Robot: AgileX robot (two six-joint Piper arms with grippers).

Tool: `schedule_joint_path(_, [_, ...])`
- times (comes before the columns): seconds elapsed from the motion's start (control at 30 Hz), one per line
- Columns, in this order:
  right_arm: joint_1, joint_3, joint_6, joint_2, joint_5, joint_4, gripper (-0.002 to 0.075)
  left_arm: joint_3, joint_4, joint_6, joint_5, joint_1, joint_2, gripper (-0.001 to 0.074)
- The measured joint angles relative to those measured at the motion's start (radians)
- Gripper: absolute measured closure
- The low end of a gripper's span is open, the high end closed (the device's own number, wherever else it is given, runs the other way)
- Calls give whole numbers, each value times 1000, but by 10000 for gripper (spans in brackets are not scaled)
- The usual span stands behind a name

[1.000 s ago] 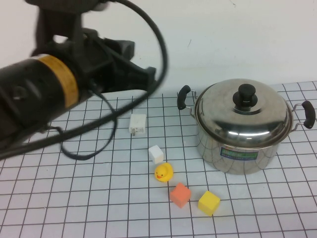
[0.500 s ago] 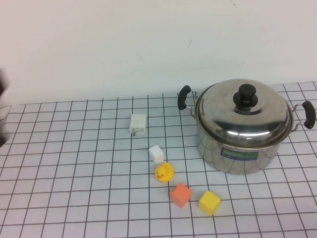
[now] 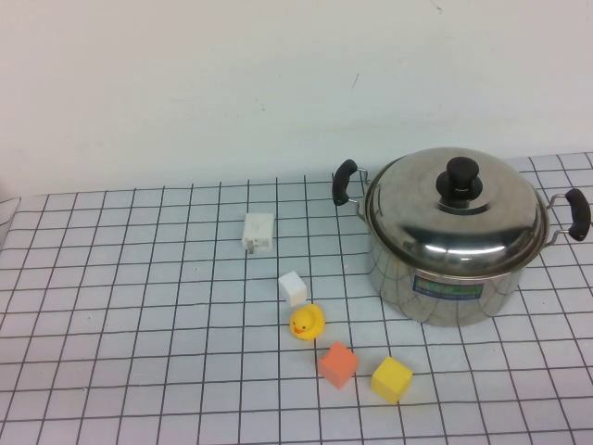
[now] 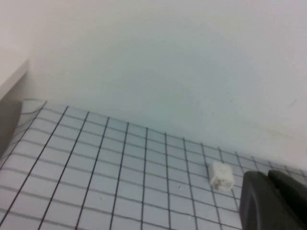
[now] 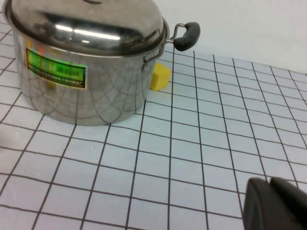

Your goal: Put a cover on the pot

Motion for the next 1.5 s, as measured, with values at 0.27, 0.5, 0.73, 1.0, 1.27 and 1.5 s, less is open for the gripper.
schedule_joint_path(0.27, [0,0,0,0,0,0,717,150,-66,34,54,67,-96,736])
schedule_joint_path(0.5, [0,0,0,0,0,0,717,185,-68,39,96,67,-97,736])
schedule_joint_path(0.73, [0,0,0,0,0,0,717,185,-71,39,96,67,-97,736])
schedule_joint_path(1.0, [0,0,0,0,0,0,717,185,-68,38,96,70,-97,736])
schedule_joint_path(1.27, [0,0,0,0,0,0,717,185,-77,312,98,54,-97,736])
schedule_joint_path(1.5, [0,0,0,0,0,0,717,185,-121,345,100,54,-97,736])
